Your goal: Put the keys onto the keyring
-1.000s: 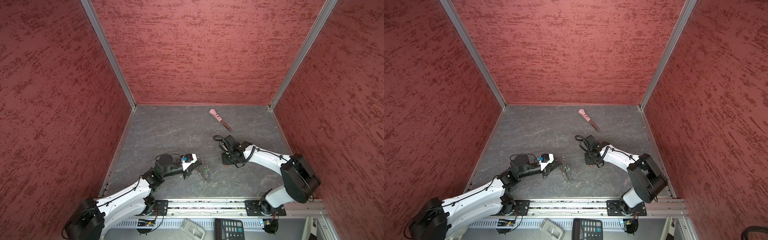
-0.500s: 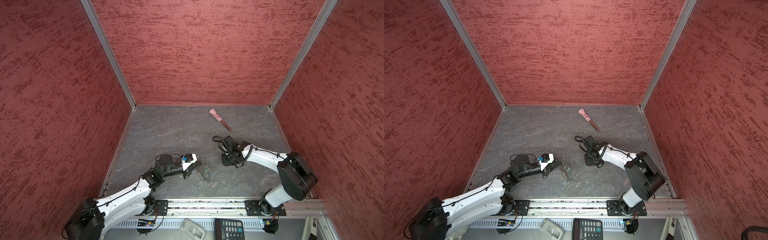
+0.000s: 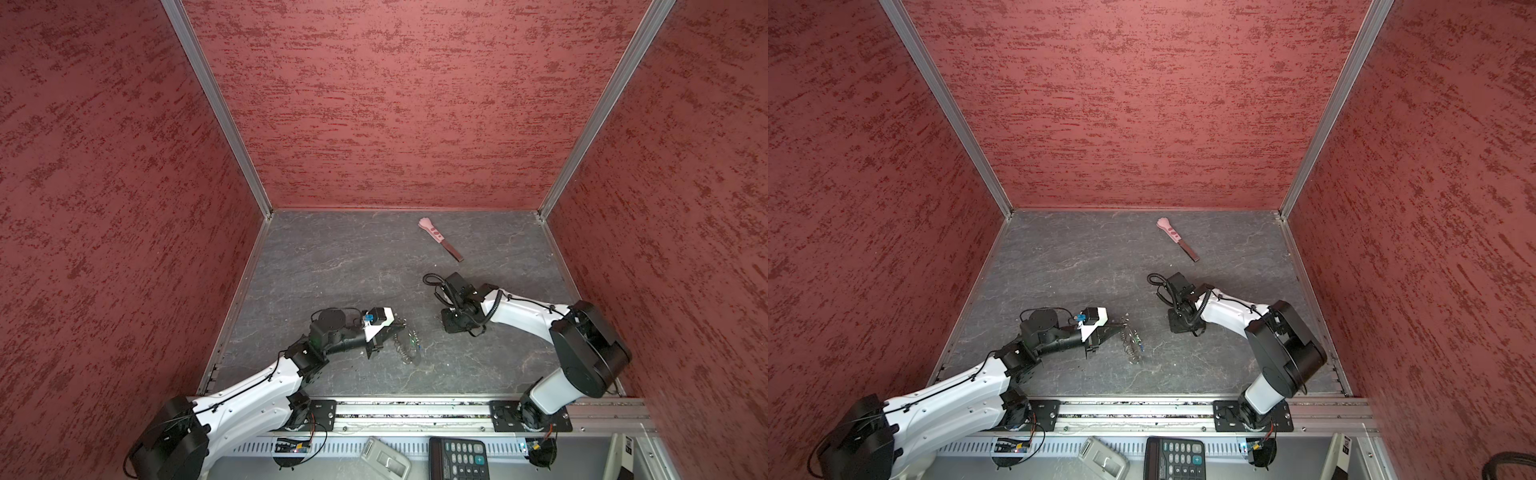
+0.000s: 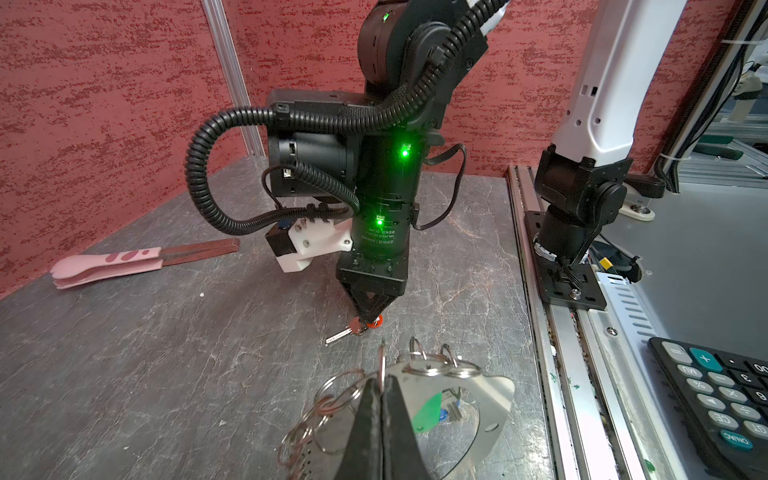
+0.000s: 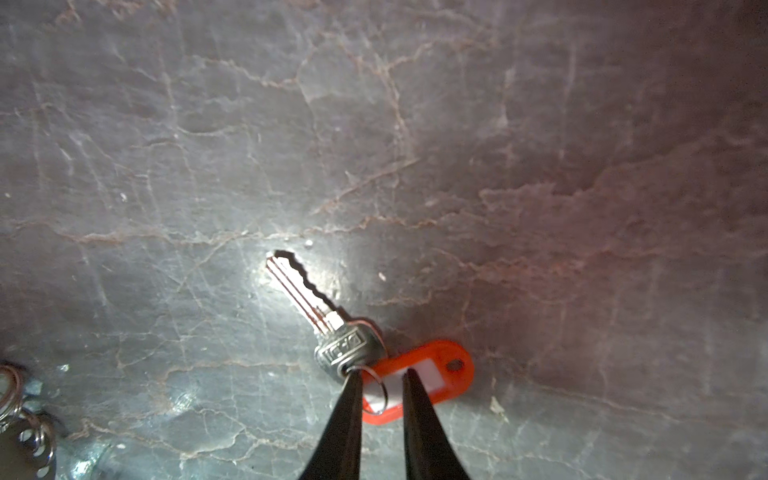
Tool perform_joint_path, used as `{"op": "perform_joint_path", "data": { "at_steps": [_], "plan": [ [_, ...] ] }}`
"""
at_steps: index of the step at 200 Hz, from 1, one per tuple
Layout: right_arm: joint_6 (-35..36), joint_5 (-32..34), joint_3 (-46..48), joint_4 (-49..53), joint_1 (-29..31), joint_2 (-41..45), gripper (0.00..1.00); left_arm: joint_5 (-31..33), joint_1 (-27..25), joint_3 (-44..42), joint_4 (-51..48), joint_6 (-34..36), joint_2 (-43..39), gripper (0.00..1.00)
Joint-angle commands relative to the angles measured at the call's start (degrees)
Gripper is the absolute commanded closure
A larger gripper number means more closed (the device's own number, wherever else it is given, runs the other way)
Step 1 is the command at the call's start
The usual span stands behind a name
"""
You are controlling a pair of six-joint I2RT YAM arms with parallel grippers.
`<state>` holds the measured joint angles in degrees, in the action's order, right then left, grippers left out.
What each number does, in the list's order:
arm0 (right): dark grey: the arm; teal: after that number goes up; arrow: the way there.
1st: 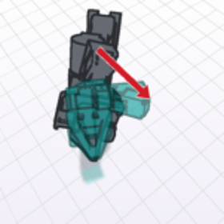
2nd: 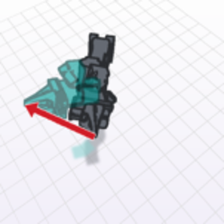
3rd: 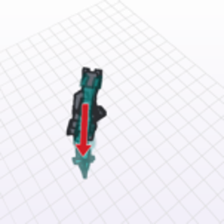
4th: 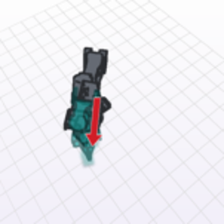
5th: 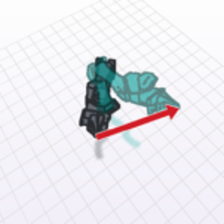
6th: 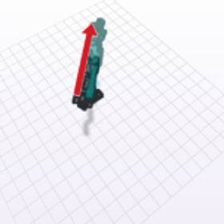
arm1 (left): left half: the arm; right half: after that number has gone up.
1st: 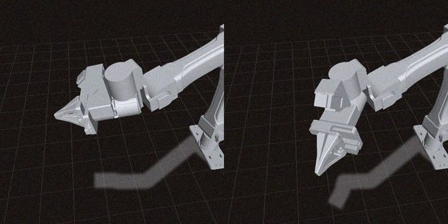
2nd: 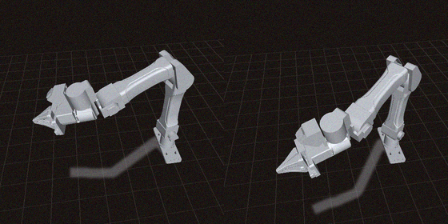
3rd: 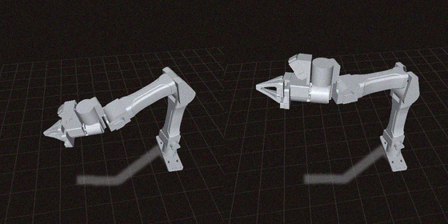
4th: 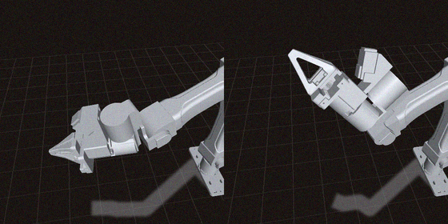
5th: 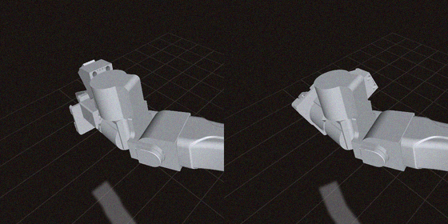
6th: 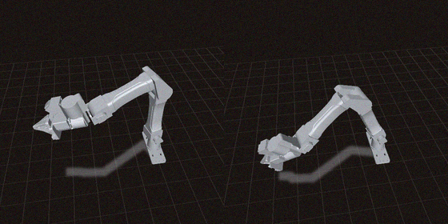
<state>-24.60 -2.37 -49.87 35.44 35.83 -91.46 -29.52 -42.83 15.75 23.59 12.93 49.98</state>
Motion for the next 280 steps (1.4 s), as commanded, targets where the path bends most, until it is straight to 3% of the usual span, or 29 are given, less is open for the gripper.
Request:
{"op": "perform_joint_path", "data": {
  "at_steps": [1,167,280],
  "plan": [
    [-0.2,-0.1,-1.0,0.3,0.6,-0.8,0.80,0.3,-0.3,0.5,0.3,0.8,0.0,1.00],
    [-1.1,1.1,-3.0,0.5,1.7,0.7,0.73,0.3,-0.3,0.5,0.3,0.8,0.1,1.00],
    [-1.3,2.6,-2.5,-0.5,2.7,-3.6,0.72,0.3,-0.2,0.5,0.3,0.8,0.1,1.00]
  ]
}}
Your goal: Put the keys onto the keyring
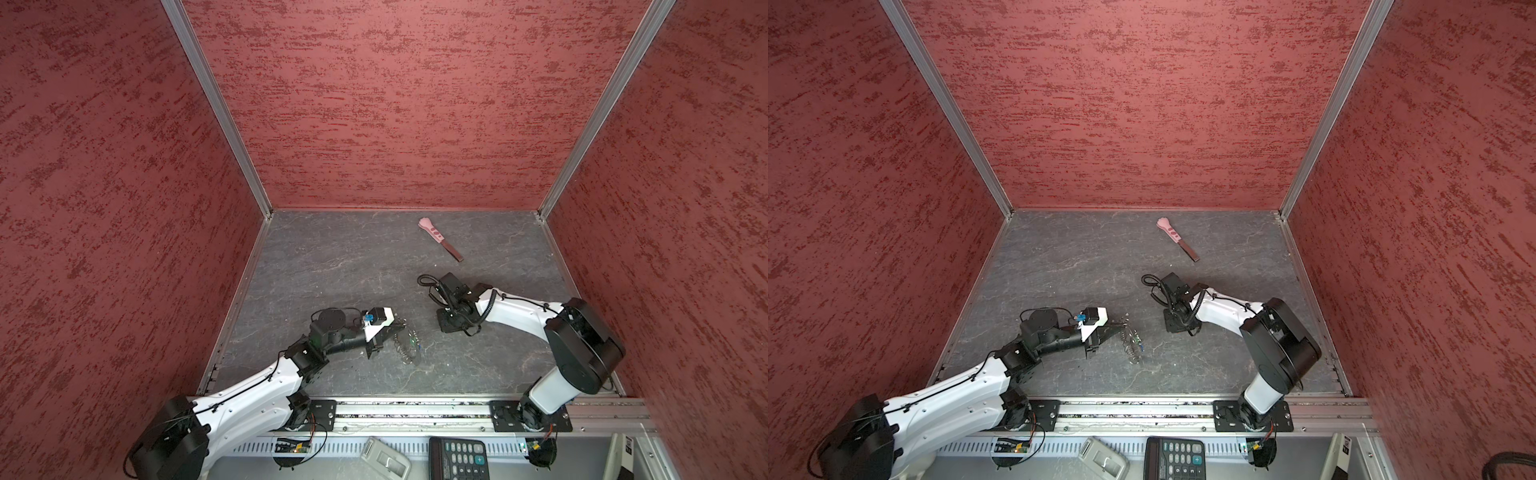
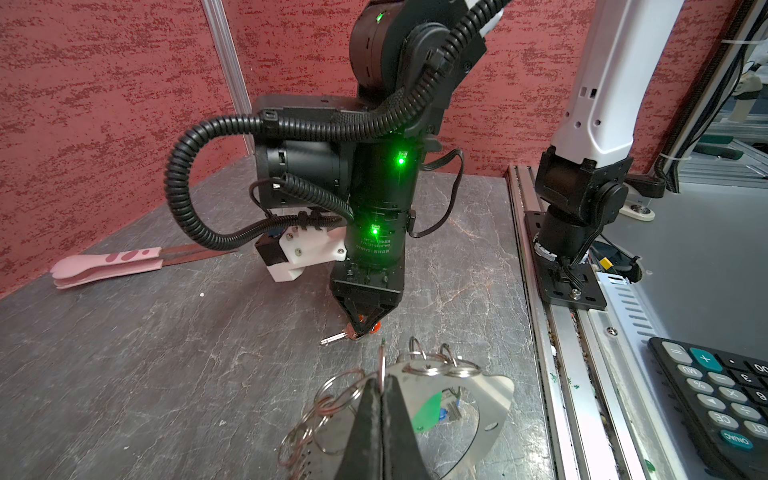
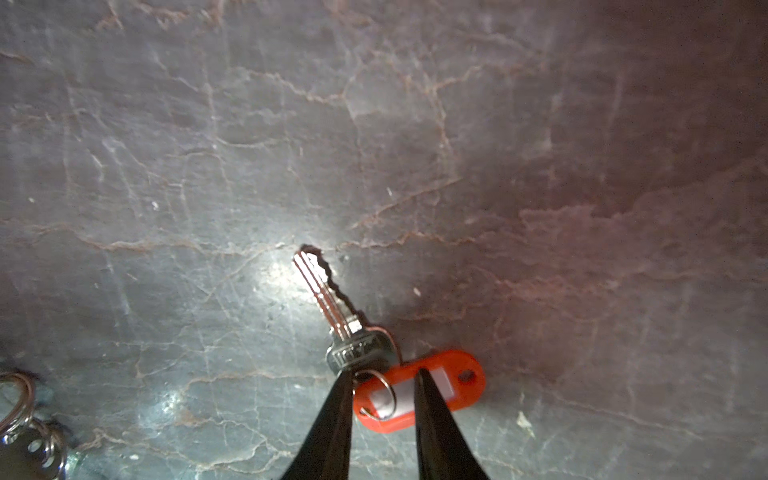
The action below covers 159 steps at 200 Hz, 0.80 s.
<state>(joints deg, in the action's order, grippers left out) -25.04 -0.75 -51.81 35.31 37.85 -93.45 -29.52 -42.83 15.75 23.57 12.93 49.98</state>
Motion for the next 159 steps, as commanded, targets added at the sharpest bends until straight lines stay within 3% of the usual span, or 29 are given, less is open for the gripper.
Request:
{"op": "perform_joint_path", "data": {
  "at_steps": [1,159],
  "plan": [
    [-0.8,1.0,-0.6,-0.5,0.7,-1.6,0.72,0.3,-0.2,0.5,0.3,0.8,0.2,1.00],
    [-1.4,1.2,-2.7,0.1,2.1,-0.6,0.87,0.3,-0.3,0.8,0.2,0.9,0.7,1.00]
  ]
}}
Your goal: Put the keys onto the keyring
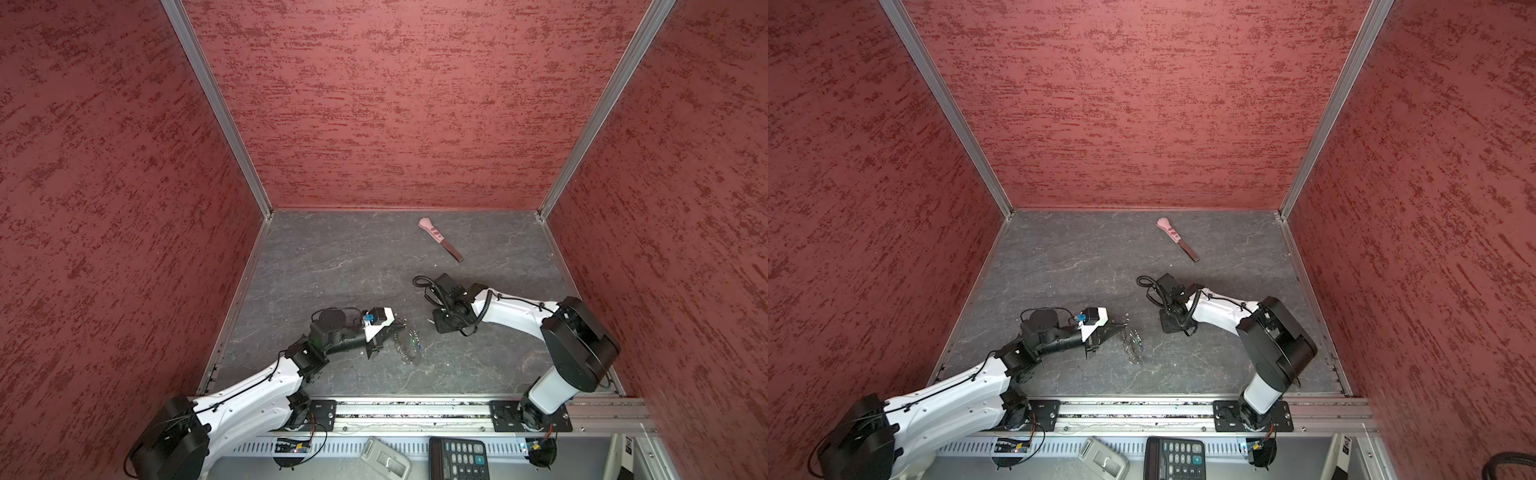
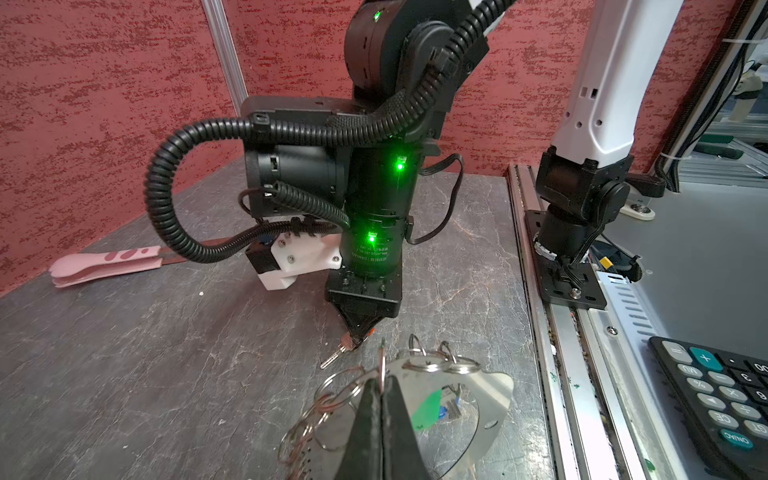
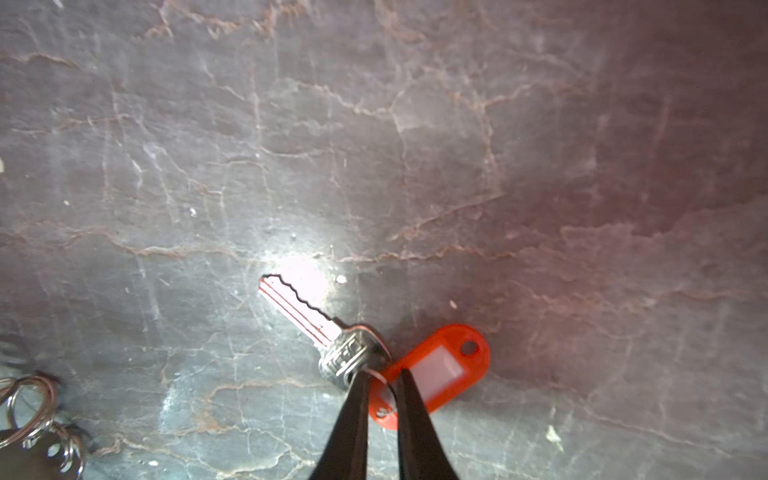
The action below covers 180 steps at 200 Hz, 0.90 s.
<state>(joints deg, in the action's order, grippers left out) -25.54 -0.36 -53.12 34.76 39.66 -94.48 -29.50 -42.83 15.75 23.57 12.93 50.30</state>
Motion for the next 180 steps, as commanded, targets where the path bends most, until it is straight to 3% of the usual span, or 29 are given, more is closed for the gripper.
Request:
{"op": "perform_joint_path", "data": {
  "at_steps": [1,180],
  "plan": [
    [-0.8,0.8,-1.4,0.7,0.3,0.4,0.87,0.2,-0.3,0.8,0.2,0.9,0.4,1.00],
    [-0.8,-4.2,-0.8,-2.3,0.6,2.6,0.88,0.2,-0.3,1.0,0.0,1.0,0.8,1.00]
  ]
}}
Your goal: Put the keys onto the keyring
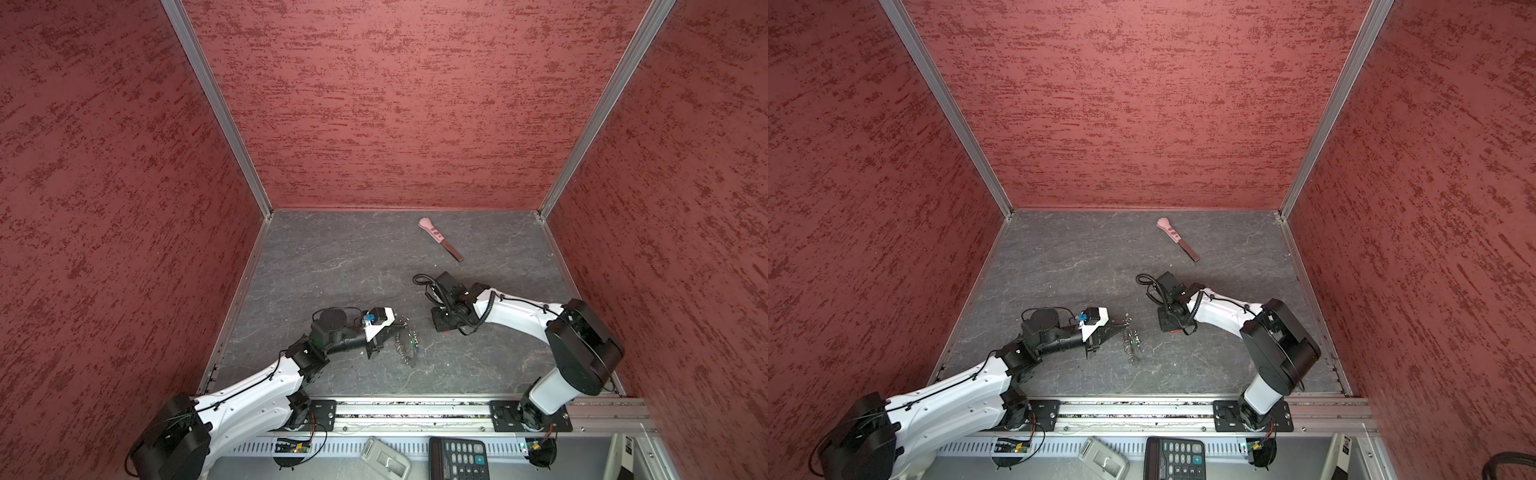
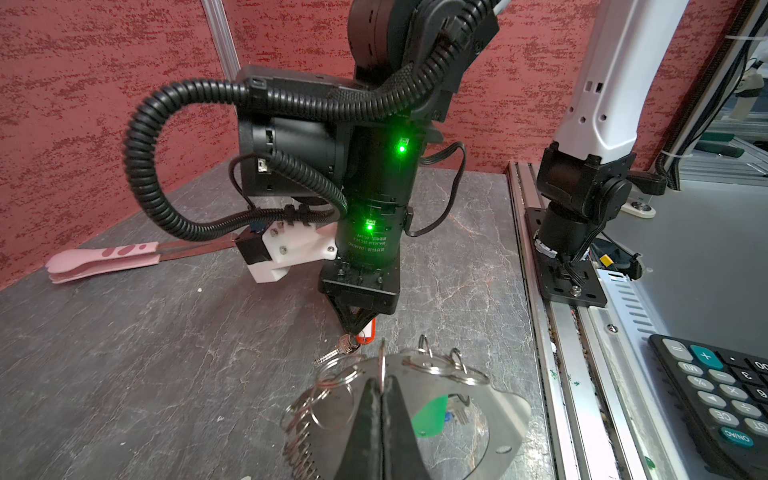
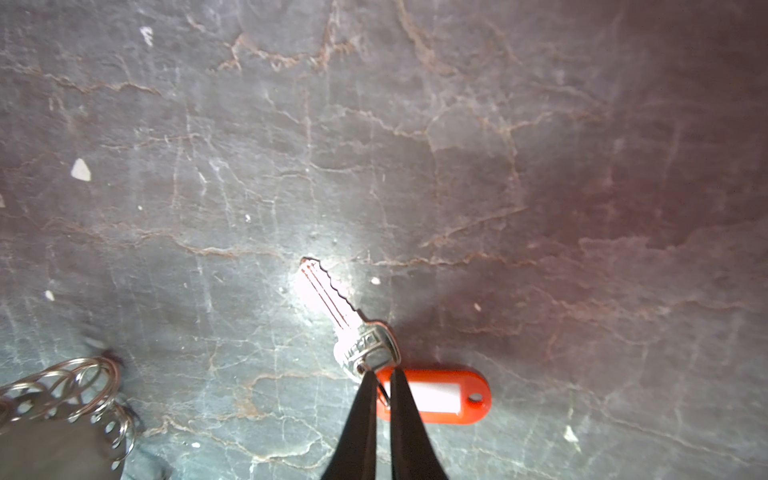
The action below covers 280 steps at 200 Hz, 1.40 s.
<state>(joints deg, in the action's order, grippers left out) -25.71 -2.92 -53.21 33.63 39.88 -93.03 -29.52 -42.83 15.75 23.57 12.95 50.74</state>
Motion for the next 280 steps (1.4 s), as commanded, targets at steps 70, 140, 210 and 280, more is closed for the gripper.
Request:
{"op": "perform_joint_path", "data": {
  "at_steps": [70,140,210,280],
  "plan": [
    [0.1,-2.7,-0.7,-1.0,0.8,1.5,0.88,0.3,-0.3,1.0,0.0,0.9,0.3,1.00],
    [0.8,1.4,-2.3,0.6,1.2,-0.6,0.89,0.3,-0.3,1.0,-0.1,0.9,0.3,1.00],
    [1.3,2.5,-3.8,1.2,1.3,-2.7,0.90,0.3,-0.3,1.0,-0.1,0.9,0.0,1.00],
    [2.1,2.9,-4.1,2.3,1.4,-2.8,0.84,0.3,-0.3,1.0,0.0,0.9,0.3,1.00]
  ]
}}
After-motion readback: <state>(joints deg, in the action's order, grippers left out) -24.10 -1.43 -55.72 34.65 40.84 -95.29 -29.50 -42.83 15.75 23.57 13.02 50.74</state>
